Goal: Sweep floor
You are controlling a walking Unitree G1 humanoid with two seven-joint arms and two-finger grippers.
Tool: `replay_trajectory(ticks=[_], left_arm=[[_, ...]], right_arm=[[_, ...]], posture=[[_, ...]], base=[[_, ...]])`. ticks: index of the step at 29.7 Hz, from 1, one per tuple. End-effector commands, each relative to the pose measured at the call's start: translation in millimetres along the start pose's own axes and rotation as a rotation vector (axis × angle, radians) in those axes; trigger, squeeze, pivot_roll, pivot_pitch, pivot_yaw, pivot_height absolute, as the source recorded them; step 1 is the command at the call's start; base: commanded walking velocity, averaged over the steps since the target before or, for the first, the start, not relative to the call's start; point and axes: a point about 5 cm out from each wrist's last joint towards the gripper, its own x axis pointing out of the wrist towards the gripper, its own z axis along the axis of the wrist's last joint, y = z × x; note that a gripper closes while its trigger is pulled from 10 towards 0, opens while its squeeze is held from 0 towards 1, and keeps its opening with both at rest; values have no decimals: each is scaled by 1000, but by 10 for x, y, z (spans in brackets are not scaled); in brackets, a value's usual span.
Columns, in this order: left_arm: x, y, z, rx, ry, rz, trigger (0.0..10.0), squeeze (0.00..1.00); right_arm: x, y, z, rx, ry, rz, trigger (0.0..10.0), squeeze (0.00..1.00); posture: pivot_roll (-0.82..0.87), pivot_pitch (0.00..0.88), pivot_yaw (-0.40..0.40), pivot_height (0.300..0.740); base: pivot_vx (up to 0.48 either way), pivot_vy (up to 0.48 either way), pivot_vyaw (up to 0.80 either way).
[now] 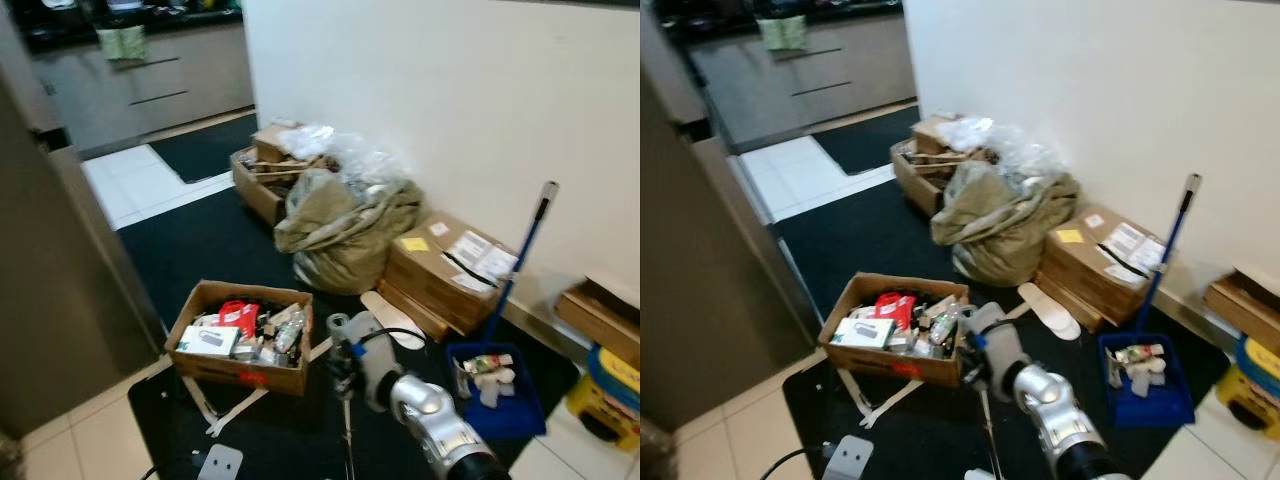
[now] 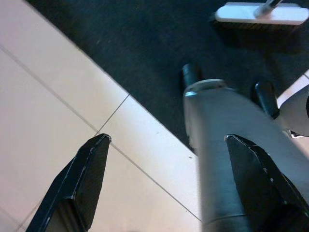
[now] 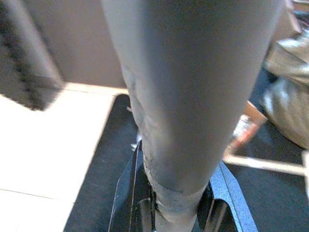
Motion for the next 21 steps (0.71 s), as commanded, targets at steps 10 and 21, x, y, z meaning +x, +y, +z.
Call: replay_trajectory(ticks=[10,21], left_arm=[[-13,-115,-52,-12,5,-17,10000,0],[-16,6,-78,-21,-1,-18,10000,0]], right_arm=[[37,15,53,-35,-40,8,10000,0],[63,92,152,-77,-89,85,10000,0]], posture=[[-108,13,27,740],[-108,14,30,740]], base=[[0,0,780],[0,0,780]])
